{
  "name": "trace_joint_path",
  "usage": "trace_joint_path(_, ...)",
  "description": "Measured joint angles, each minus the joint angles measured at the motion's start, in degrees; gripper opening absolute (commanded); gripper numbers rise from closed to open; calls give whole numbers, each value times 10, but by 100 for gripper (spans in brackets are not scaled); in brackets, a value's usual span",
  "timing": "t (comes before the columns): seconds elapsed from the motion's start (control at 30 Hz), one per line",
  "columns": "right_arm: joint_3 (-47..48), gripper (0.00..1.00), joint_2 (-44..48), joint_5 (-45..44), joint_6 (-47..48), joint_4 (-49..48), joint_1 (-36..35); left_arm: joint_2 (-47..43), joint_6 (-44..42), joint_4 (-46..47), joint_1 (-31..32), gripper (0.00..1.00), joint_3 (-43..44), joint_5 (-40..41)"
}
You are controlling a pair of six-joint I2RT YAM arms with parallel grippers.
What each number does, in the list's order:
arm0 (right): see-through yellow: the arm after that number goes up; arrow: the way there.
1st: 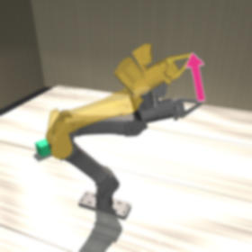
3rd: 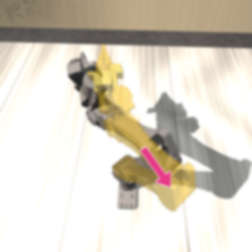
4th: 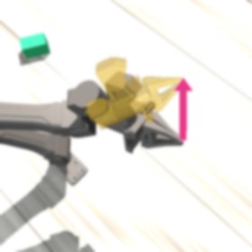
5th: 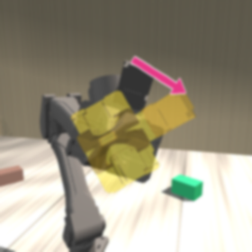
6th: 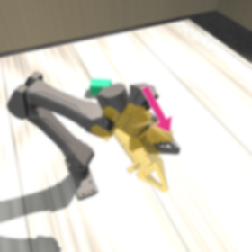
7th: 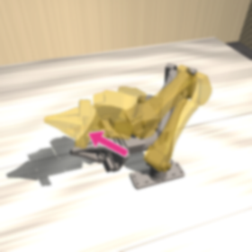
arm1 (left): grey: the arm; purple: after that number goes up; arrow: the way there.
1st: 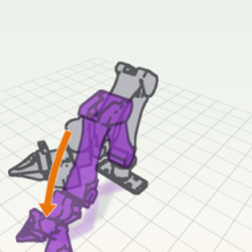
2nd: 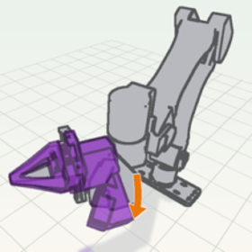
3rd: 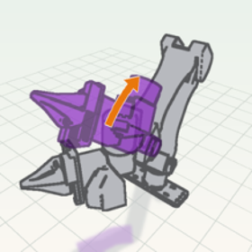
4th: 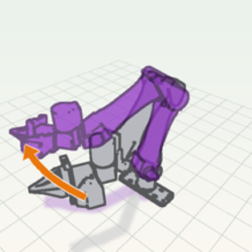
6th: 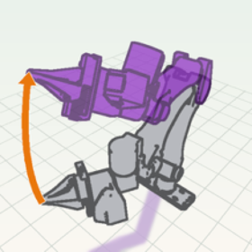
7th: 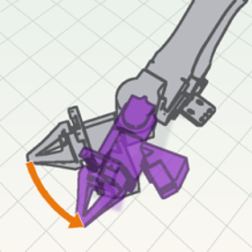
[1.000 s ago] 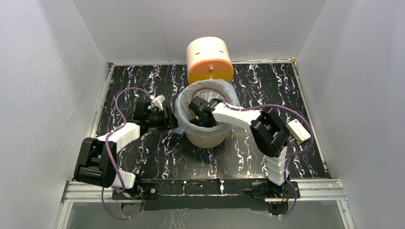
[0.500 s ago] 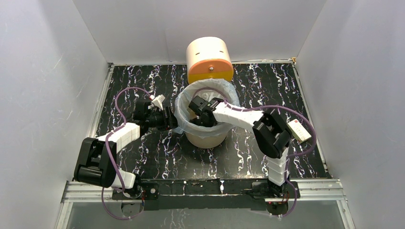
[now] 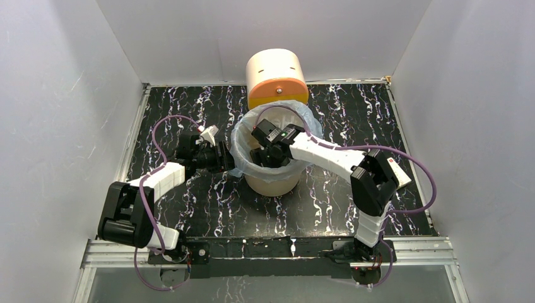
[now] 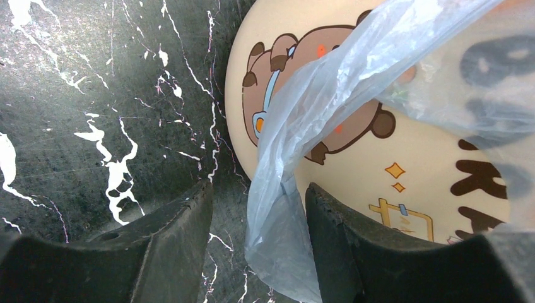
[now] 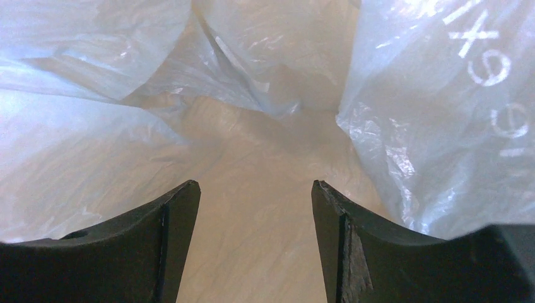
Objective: Put the trash bags into the trash bin
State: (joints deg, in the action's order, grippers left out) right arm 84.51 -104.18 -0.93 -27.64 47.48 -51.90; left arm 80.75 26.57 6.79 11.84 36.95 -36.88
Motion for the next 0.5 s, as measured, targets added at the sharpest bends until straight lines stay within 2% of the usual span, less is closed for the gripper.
trace_joint_path(0.5,29,79,45,-17,-15,-10,-1,1,-2,0,0,53,0,-2)
